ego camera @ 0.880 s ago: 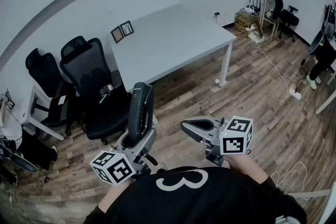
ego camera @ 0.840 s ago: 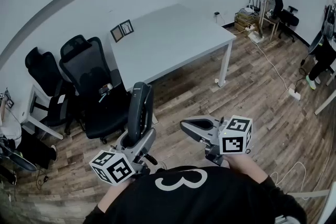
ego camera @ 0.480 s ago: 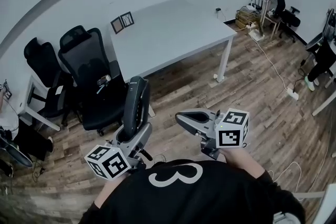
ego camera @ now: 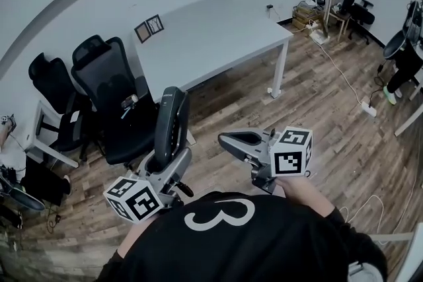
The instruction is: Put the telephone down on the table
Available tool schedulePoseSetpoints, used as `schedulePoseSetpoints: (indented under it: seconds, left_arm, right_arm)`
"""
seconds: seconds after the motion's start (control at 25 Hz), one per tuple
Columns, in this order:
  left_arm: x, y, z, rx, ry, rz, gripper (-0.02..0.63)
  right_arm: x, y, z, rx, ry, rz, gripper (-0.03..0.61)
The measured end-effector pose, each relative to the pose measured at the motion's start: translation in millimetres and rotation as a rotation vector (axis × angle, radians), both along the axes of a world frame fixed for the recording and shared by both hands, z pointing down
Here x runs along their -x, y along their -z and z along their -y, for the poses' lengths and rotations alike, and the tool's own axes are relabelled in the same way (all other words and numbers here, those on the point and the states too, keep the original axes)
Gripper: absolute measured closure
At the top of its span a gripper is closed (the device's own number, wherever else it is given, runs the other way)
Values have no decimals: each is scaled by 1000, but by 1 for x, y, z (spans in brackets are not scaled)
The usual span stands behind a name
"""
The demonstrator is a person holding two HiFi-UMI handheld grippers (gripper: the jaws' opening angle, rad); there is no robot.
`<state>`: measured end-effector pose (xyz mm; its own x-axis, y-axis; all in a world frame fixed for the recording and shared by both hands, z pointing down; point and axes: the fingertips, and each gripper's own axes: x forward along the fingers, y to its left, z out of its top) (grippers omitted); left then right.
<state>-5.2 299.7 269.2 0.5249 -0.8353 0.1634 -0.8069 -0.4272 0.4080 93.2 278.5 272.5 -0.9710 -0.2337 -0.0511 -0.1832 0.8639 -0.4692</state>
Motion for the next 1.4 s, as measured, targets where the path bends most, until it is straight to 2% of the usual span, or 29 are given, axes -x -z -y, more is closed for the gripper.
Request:
schedulePoseSetpoints:
  seconds: [0.28,0.6,0.8,0.92,1.08,1.24,1.4]
  left_arm:
    - [3,-19,19,46,-38,-22,321]
    - [-34,-32,67,65,-179,-67,321]
    - [-42,-44,109,83,-195,-100,321]
    - [-27,-51,141,102,-173,-107,320]
    - [13,-61,201,133,-117,-108,320]
    - [31,-77,234,143,-62,-111,321]
    - [75,-76,303,162,-14,-115,320]
  right_arm:
    - [4,-17,3,28,-1,-18,569]
    - [-33,-31,40,74,-163,-52,569]
    - [-42,-45,77,112,-194,-79,569]
    - [-28,-51,112,143,-181,-88,569]
    - [11,-59,176,175,-137,-100,569]
    - [29,-75,211,186,-87,-107,569]
    - [69,-72,283,226,-47,-128,569]
